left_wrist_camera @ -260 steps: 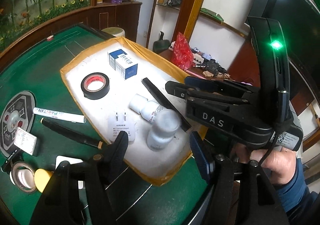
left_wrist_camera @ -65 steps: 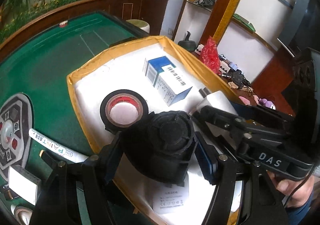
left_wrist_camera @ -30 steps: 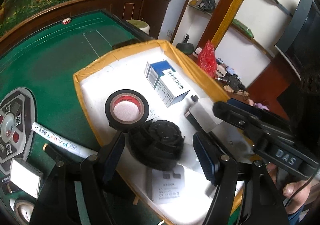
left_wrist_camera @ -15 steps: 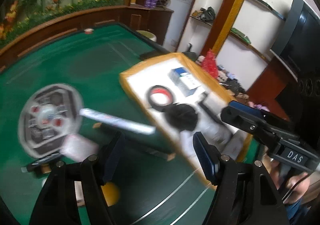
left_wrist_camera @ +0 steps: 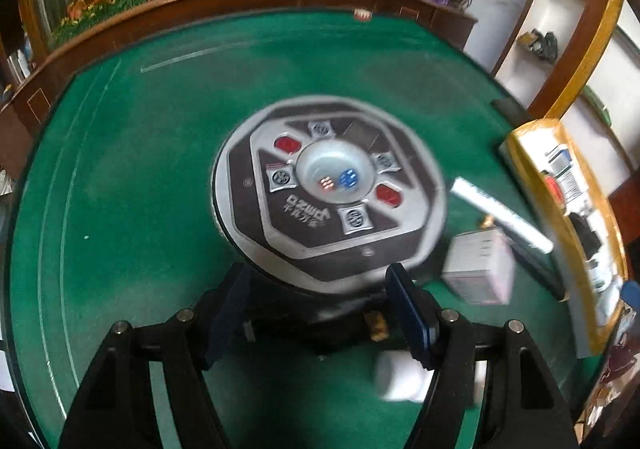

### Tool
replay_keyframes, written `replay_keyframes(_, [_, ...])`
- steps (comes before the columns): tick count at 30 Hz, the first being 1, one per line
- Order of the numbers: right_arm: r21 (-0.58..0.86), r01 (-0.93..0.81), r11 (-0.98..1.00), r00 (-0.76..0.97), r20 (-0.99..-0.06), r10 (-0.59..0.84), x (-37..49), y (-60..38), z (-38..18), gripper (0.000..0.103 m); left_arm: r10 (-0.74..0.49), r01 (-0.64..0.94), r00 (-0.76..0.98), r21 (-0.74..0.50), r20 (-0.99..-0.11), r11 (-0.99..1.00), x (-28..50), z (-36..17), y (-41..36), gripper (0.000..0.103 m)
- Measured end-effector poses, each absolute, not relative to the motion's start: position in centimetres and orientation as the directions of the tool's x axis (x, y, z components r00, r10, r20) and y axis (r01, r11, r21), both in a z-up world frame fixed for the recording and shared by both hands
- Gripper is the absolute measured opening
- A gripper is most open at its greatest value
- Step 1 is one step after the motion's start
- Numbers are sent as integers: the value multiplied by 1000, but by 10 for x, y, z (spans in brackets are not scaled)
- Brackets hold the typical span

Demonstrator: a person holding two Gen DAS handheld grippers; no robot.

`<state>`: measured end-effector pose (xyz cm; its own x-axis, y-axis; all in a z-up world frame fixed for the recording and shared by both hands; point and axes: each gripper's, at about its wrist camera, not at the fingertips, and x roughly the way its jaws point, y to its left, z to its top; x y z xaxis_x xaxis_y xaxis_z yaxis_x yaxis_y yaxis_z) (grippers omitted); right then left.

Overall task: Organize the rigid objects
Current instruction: 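Withdraw both tools from the tray back over the remaining table items, then grasp the black tape roll with the right tool while the left grasps a black pen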

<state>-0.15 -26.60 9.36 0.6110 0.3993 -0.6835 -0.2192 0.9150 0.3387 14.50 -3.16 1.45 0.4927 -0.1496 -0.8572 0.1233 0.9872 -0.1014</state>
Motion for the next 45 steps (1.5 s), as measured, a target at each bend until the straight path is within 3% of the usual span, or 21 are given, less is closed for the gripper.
replay_keyframes(7, [363, -215, 907, 589, -693, 417, -5, -261, 84, 47, -158, 120, 447, -116, -880, 986, 144, -2, -28, 70])
replay_keyframes(17, [393, -224, 892, 550, -704, 448, -6, -254, 67, 48, -198, 254, 376, -105, -905, 962, 69, 0, -42, 70])
replay_keyframes(26, [399, -223, 890, 531, -715, 454, -8, -252, 58, 48, -340, 345, 382, -209, -859, 915, 20, 16, -45, 71])
replay_keyframes(30, [405, -221, 887, 528, -715, 458, -11, -252, 57, 48, -311, 366, 395, -162, -865, 917, 27, 17, -59, 70])
replay_keyframes(43, [414, -251, 875, 505, -715, 484, -19, -241, 54, 48, -265, 355, 416, -113, -870, 928, 49, 10, -53, 49])
replay_keyframes(45, [413, -280, 867, 491, -715, 498, -21, -234, 53, 48, -240, 351, 397, -95, -886, 932, 45, 2, -48, 39])
